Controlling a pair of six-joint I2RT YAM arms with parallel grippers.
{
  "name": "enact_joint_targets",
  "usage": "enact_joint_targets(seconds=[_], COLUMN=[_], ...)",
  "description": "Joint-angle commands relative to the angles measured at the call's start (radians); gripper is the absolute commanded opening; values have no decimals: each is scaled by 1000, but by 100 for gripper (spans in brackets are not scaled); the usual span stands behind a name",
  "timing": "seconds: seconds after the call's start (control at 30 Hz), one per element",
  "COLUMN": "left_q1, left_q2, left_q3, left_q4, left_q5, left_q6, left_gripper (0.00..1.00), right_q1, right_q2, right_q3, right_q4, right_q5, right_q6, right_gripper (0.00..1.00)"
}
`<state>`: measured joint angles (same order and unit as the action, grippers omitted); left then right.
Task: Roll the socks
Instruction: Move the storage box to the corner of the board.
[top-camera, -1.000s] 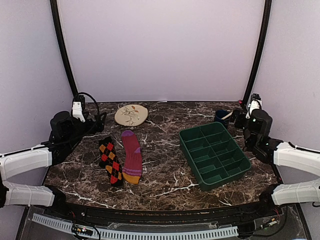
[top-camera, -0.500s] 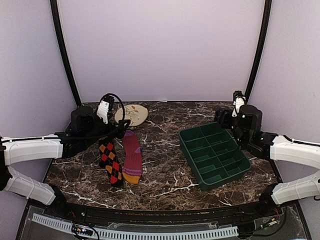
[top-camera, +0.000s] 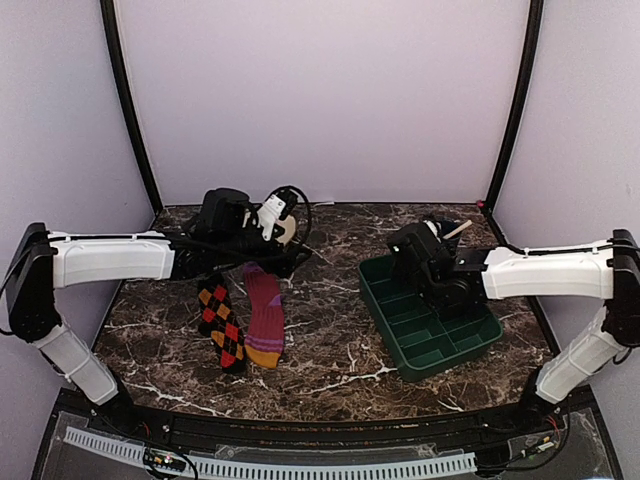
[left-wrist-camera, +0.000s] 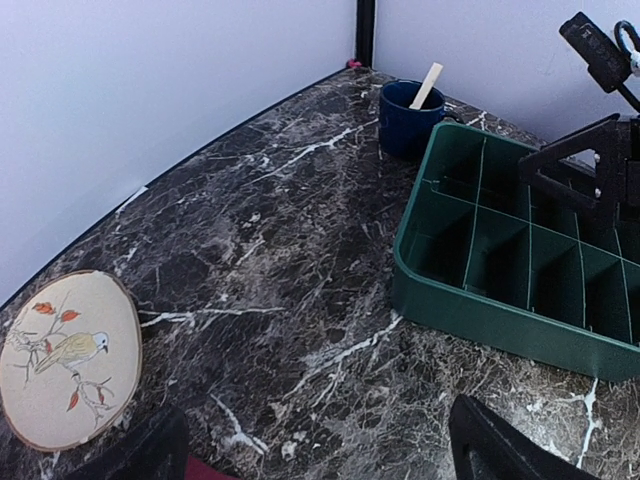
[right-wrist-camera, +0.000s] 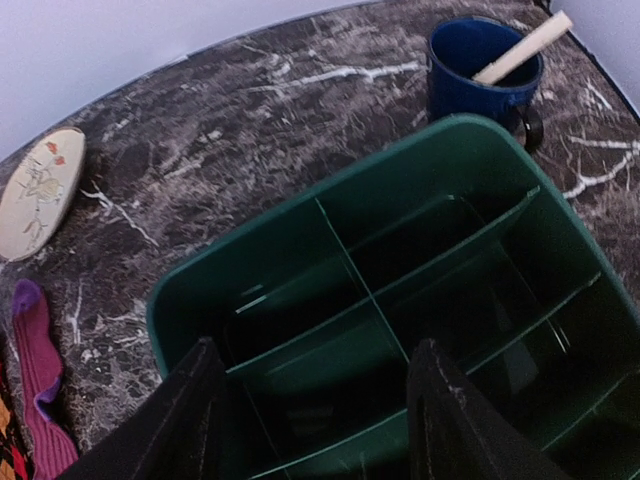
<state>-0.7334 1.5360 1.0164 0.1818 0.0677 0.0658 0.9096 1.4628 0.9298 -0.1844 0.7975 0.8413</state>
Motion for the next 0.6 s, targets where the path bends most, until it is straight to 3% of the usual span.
enact_joint_targets(seconds=[0.0,0.27,0.57], left_q1=[-3,-8,-8], left_q2=[98,179,159], left_q3=[152,245,215], left_q4=[-125,-156,-138], left_q5=[121,173,166], left_q6=[47,38,39], left_gripper=[92,90,90], right_q1=[8,-9,-84], right_q2=[62,214,265], right_q3=[97,304,279], right_q4=[-228,-494,-375], right_q5=[54,60,-62], right_q6=[330,565,557], right_gripper=[57,63,62])
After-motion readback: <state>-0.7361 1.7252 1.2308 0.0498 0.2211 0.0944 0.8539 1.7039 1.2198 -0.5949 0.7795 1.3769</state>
